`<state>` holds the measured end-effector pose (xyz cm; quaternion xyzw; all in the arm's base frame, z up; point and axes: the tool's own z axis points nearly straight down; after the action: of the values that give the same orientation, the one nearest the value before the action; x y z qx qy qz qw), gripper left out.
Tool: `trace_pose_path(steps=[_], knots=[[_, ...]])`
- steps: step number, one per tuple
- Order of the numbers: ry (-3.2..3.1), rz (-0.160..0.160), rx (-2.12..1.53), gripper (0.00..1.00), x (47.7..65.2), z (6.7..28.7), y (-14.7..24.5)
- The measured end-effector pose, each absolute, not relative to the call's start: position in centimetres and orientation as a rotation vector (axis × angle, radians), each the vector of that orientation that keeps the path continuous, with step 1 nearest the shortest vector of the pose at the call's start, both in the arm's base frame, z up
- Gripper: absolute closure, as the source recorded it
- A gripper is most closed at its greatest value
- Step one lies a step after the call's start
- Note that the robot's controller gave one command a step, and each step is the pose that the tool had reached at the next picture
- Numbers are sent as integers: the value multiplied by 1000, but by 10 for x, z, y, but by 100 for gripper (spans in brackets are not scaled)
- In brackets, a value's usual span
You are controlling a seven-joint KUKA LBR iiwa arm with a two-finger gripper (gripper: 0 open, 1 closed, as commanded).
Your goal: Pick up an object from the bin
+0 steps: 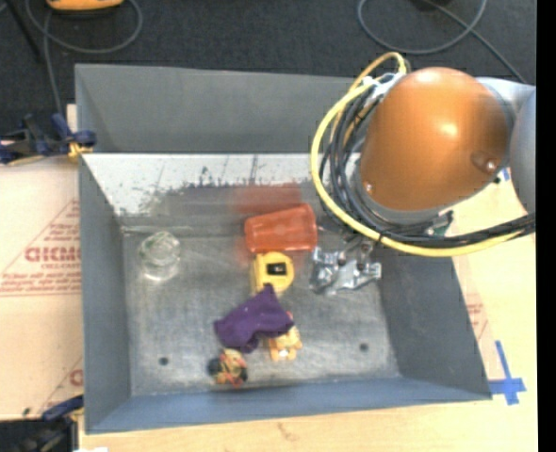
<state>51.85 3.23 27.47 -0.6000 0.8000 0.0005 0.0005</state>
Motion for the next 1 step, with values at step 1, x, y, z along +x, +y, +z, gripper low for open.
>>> trace_pose_path(steps=[1], knots=[[2423, -5, -1989, 0, 529, 167, 43]])
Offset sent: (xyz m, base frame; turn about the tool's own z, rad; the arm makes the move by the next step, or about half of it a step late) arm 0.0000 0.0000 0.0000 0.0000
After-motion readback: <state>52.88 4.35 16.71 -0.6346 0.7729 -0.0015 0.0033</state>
